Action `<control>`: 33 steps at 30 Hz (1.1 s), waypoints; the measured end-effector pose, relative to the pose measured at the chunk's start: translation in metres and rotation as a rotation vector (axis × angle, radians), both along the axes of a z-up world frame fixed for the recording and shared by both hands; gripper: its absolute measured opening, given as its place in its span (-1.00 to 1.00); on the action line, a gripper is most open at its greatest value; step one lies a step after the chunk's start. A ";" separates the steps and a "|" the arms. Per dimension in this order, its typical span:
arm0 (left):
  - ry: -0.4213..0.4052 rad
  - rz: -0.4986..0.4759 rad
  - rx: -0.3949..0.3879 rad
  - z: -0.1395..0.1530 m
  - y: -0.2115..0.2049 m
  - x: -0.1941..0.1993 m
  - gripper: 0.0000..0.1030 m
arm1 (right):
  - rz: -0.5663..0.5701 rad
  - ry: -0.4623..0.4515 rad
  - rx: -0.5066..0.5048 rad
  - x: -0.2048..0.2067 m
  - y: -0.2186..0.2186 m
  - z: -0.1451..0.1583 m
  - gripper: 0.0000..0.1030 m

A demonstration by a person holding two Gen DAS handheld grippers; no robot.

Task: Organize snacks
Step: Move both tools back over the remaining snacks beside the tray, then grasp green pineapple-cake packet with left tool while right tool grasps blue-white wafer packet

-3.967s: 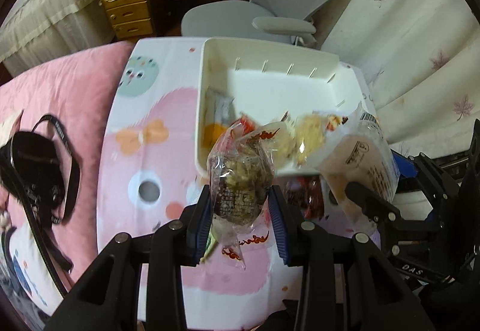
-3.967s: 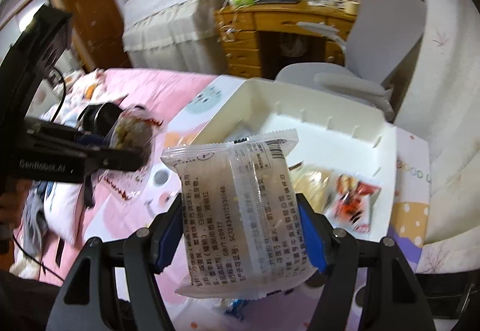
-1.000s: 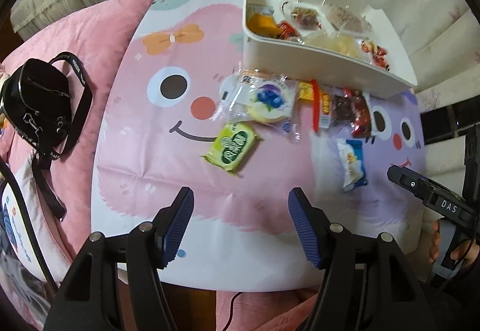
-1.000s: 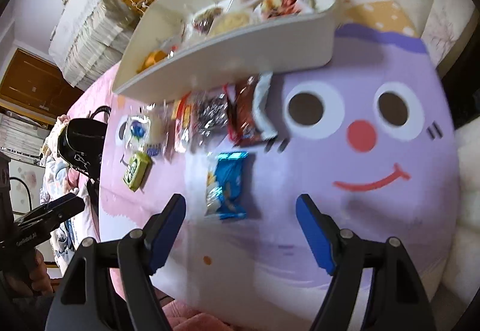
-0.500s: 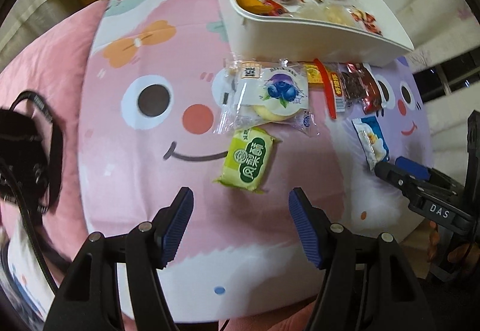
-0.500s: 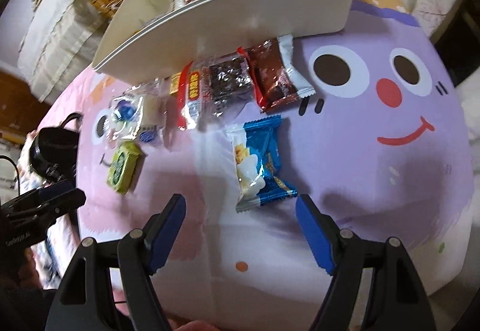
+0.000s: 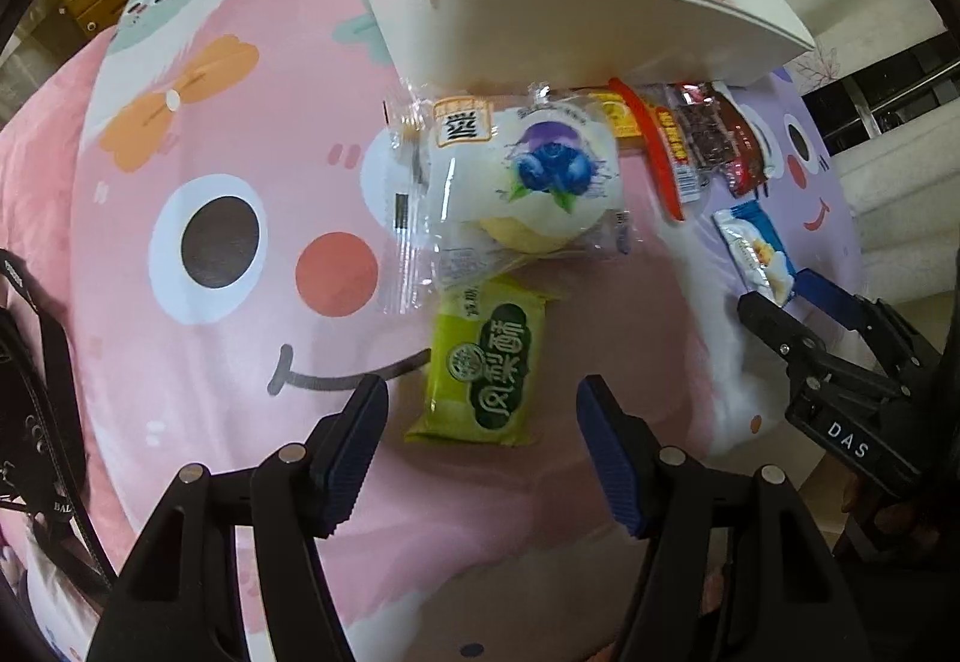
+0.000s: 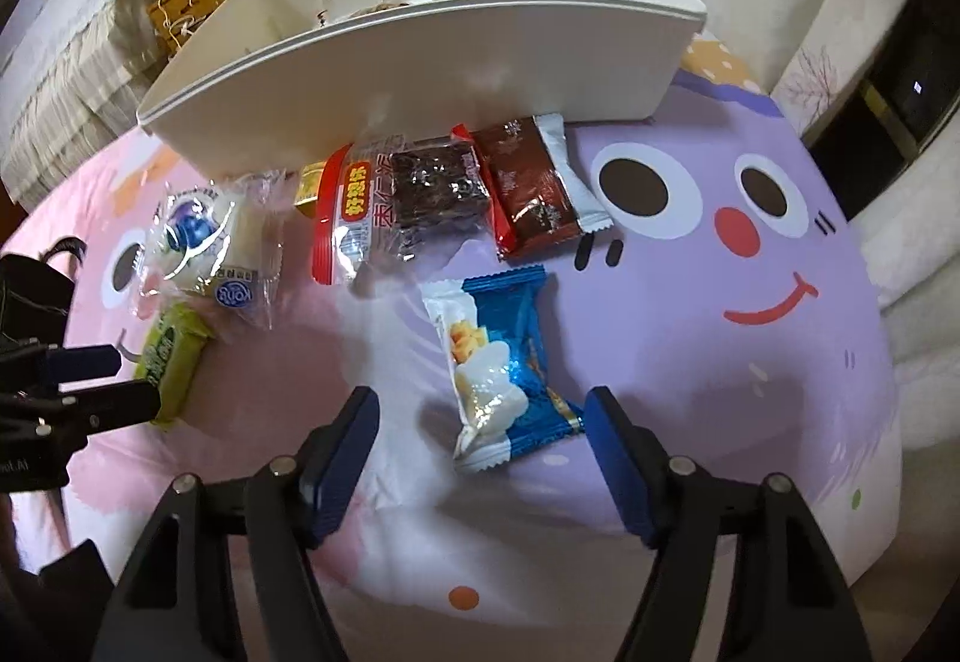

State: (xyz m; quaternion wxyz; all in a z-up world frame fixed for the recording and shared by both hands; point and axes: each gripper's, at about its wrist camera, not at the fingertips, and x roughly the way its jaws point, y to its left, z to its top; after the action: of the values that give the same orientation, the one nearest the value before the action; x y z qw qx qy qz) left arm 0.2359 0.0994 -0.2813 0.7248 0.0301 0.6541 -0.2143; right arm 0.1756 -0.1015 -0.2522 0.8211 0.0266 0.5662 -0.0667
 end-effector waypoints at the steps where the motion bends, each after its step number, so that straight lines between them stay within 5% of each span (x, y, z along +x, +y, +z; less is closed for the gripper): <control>1: 0.006 0.003 -0.005 -0.003 0.001 0.002 0.14 | 0.008 0.002 -0.013 0.001 0.003 -0.001 0.33; 9: -0.014 -0.031 -0.015 -0.009 -0.002 0.008 -0.01 | 0.045 0.045 -0.057 0.004 0.009 -0.011 0.09; 13: -0.009 -0.041 -0.050 -0.009 -0.005 0.010 -0.29 | 0.039 0.058 -0.050 0.006 0.010 -0.012 -0.05; 33: 0.008 -0.003 -0.101 -0.006 0.007 0.007 -0.31 | 0.057 0.069 0.011 0.009 0.011 -0.010 -0.14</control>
State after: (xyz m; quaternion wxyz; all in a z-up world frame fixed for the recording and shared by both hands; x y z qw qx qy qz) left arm 0.2426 0.1062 -0.2872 0.7224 -0.0064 0.6453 -0.2482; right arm 0.1849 -0.0908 -0.2622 0.8025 0.0126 0.5951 -0.0411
